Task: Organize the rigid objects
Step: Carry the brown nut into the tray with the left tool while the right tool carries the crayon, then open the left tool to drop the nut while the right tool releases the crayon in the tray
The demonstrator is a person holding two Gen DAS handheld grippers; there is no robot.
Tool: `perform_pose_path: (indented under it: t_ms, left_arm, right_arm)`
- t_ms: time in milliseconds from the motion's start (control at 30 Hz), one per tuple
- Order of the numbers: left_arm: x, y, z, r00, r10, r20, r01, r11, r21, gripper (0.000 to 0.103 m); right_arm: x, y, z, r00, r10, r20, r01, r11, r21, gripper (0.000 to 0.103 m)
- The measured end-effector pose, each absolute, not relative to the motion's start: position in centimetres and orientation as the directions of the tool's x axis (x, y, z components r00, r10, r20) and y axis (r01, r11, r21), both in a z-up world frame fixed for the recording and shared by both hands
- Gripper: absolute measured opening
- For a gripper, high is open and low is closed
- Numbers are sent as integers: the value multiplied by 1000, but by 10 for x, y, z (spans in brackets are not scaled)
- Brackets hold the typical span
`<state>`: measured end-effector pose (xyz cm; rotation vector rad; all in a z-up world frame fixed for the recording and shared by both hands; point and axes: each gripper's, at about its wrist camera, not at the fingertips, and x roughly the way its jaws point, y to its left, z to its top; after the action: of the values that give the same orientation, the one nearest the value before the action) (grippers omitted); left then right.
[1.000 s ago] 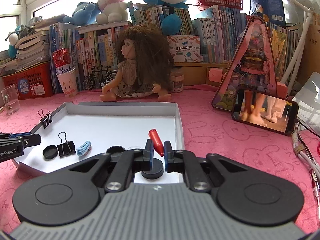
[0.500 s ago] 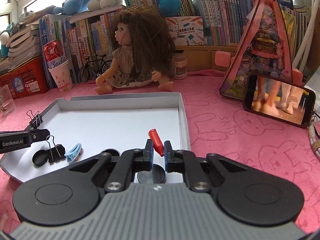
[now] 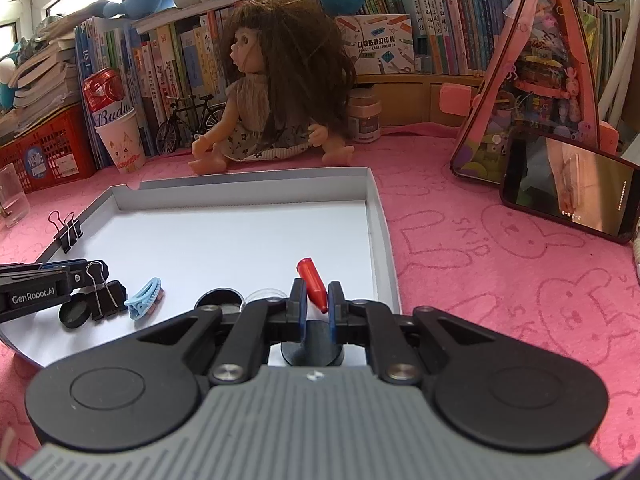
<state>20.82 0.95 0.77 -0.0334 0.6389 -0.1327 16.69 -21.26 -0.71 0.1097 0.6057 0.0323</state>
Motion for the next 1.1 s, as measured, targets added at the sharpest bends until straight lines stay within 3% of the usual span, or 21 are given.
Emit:
perform_pose_path:
  t_ms: [300, 333, 433, 467, 533, 600, 733, 1100]
  left_arm:
    - [207, 6, 6, 799, -130, -588, 118, 991, -58, 20]
    - [207, 6, 7, 798, -132, -588, 119, 991, -61, 20]
    - [205, 6, 9, 802, -133, -582, 115, 991, -67, 28]
    - [204, 6, 11, 807, -128, -576, 111, 992, -66, 34]
    - [201, 6, 14, 816, -127, -565, 112, 992, -62, 38]
    - [196, 5, 17, 821, -130, -556, 119, 991, -57, 41]
    - [184, 4, 24, 830, -149, -538, 135, 989, -65, 48]
    - [144, 1, 41, 844, -209, -494, 191, 978, -87, 61]
  right_arm:
    - [168, -212, -9, 816, 66, -574, -3, 994, 109, 15]
    - [168, -212, -9, 817, 66, -573, -3, 994, 110, 20]
    - [166, -214, -8, 821, 66, -567, 2, 993, 117, 23]
    - [166, -215, -8, 820, 63, -568, 6, 993, 118, 32]
    - [164, -216, -7, 820, 63, -569, 8, 993, 122, 40]
    - [161, -217, -5, 825, 66, -562, 5, 992, 125, 42]
    - [152, -218, 0, 840, 73, -537, -7, 992, 125, 57]
    - [120, -212, 16, 887, 103, -451, -72, 994, 87, 79]
